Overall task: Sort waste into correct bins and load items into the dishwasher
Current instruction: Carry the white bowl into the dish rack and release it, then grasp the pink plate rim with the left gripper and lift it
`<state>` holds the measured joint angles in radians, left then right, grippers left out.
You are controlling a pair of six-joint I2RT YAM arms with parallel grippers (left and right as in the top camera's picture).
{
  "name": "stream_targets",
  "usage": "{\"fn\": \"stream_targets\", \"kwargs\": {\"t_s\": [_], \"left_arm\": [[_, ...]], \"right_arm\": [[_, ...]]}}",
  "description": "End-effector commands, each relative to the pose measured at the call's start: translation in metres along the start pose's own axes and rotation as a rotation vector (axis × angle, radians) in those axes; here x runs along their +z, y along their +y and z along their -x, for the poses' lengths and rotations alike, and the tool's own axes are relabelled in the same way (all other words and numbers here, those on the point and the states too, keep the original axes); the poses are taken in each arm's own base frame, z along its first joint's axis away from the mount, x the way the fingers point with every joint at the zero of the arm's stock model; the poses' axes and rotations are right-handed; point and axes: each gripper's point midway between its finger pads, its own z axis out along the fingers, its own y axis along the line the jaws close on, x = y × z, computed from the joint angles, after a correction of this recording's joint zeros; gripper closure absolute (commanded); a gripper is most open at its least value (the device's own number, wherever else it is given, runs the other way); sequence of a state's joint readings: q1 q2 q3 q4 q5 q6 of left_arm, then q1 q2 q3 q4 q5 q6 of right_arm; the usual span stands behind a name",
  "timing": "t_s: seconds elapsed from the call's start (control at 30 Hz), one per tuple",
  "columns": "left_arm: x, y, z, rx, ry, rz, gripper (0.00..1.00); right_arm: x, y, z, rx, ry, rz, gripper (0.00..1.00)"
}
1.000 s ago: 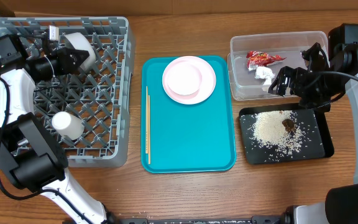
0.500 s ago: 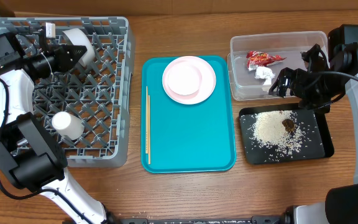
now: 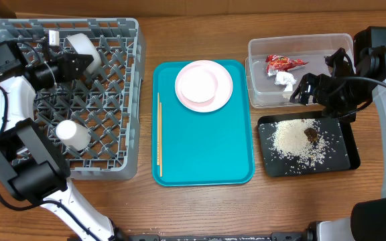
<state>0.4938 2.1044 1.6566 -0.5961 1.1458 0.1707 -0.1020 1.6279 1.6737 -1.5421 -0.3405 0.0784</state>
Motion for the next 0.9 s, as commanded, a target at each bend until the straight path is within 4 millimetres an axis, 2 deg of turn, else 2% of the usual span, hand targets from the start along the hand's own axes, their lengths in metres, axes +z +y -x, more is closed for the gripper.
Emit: {"fn": "stream_targets", "kwargs": {"t_s": [0.0, 0.03, 0.1, 0.27, 0.33, 0.4, 0.47, 0.63, 0.77, 0.87], "left_arm": [[-0.010, 0.013, -0.006, -0.051, 0.001, 0.012, 0.74], [-0.014, 0.014, -0.011, -0.094, 0.009, 0.012, 0.64], [-0.021, 0.015, -0.019, -0.156, 0.022, 0.014, 0.56], [-0.035, 0.016, -0.036, -0.287, 0.054, 0.023, 0.46], [-0.042, 0.017, -0.045, -0.332, 0.084, 0.064, 0.44], [-0.051, 0.018, -0.050, -0.355, 0.103, 0.113, 0.38], [-0.059, 0.012, -0.052, -0.369, 0.117, 0.147, 0.35], [-0.075, -0.026, -0.041, -0.300, 0.117, 0.187, 0.20], [-0.082, -0.074, -0.026, -0.176, 0.105, 0.220, 0.03], [-0.076, -0.109, -0.022, -0.070, 0.126, 0.267, 0.00]], "right_arm": [[-0.010, 0.005, 0.004, -0.013, -0.039, 0.007, 0.04], [-0.010, 0.005, 0.004, -0.013, -0.039, 0.006, 0.04], [-0.010, 0.005, 0.004, -0.013, -0.039, 0.007, 0.04], [-0.010, 0.005, 0.003, -0.012, -0.035, 0.006, 0.04], [-0.010, 0.005, 0.001, -0.011, -0.029, 0.005, 0.04], [-0.010, 0.004, 0.001, -0.009, -0.026, 0.005, 0.04], [-0.010, 0.004, 0.000, -0.009, -0.024, 0.004, 0.04], [-0.010, 0.004, -0.001, -0.006, -0.018, 0.003, 0.04], [-0.010, 0.002, -0.005, -0.004, -0.006, -0.011, 0.04], [-0.010, -0.007, -0.007, 0.003, 0.002, -0.059, 0.03]]}}
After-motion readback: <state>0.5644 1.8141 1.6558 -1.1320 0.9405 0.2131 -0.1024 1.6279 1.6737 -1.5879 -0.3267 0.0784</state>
